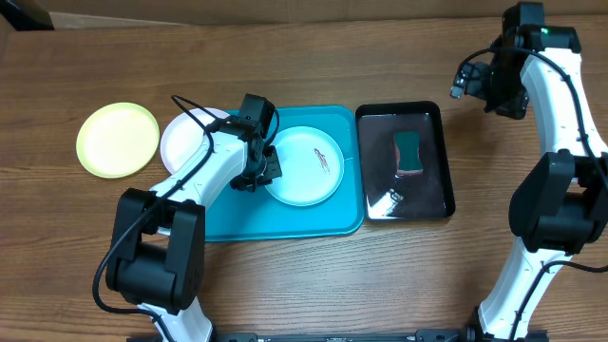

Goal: Clean dirty plates on tray and stack at the side
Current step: 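Lower the right gripper to the green sponge in the black tray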

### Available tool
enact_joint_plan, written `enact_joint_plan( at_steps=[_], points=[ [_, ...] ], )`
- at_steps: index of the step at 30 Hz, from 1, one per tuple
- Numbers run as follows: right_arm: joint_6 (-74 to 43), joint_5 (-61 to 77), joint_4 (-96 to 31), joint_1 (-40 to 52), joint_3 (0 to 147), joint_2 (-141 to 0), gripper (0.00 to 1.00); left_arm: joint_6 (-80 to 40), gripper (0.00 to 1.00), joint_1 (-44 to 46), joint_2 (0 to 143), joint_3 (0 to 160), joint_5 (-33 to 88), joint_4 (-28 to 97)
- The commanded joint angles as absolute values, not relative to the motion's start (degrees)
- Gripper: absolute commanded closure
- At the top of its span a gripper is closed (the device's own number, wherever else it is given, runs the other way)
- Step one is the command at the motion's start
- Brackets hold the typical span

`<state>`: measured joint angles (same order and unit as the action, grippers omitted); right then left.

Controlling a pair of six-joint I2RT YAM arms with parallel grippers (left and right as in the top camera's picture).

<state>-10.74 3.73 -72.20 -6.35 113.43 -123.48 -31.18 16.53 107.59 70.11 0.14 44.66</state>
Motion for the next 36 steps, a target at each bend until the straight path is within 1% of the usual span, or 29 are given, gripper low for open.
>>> enact_joint_plan(
  at_steps=[1,2,4,5,7,8,10,11,13,17,19,25,31,36],
  points=[
    [-7.11,15.86,-73.93,-6.39,115.37,-121.71,0.00,-30.65,0.89,16.93,108.27,69.47,-0.62,44.47],
    [-4.62,20.10,-74.74,-6.39,115.96,-121.58,0.00,-30.65,0.89,16.95,108.27,69.47,-0.60,44.45],
    [1.69,29.50,-76.97,-6.26,117.34,-121.36,0.12,-30.68,0.88,16.95,108.27,69.47,-0.60,44.38],
    [3.25,32.10,-78.28,-6.02,117.99,-121.25,0.16,-30.65,0.88,16.95,108.29,69.47,-0.60,44.29],
    [3.51,33.08,-81.28,-5.23,118.96,-120.75,0.26,-30.70,0.87,16.95,108.31,69.47,-0.60,44.23],
    [3.51,32.77,-82.76,-4.64,119.00,-120.31,0.29,-30.70,0.87,16.95,108.33,69.47,-0.58,44.23],
    [3.49,29.82,-85.47,-3.14,119.00,-120.01,0.29,-30.70,0.87,16.95,108.31,69.47,-0.58,44.27],
    [3.49,27.22,-86.80,-2.28,119.00,-120.01,0.27,-30.70,0.86,16.95,108.33,69.47,-0.58,44.27],
    [3.16,19.62,-88.95,-0.05,118.56,-120.01,0.25,-30.74,0.86,16.97,108.33,69.45,-0.51,44.27],
    [-0.30,7.18,-88.29,4.51,115.72,-120.01,0.25,-30.92,0.86,16.97,108.33,69.45,-0.40,44.27],
    [-2.11,4.01,-87.55,6.24,113.80,-120.01,0.26,-30.89,0.86,16.97,108.33,69.47,-0.25,44.31],
    [-3.77,2.94,-80.95,9.50,104.27,-120.01,0.28,-30.89,0.86,16.97,108.33,69.47,0.03,44.31],
    [-6.04,1.80,-70.59,10.02,93.49,-120.01,0.34,-30.89,0.85,16.97,108.33,69.47,0.03,44.29],
    [-6.02,4.36,-63.66,10.26,87.92,-120.01,0.33,-30.89,0.85,16.97,108.33,69.47,0.03,44.29]
  ],
)
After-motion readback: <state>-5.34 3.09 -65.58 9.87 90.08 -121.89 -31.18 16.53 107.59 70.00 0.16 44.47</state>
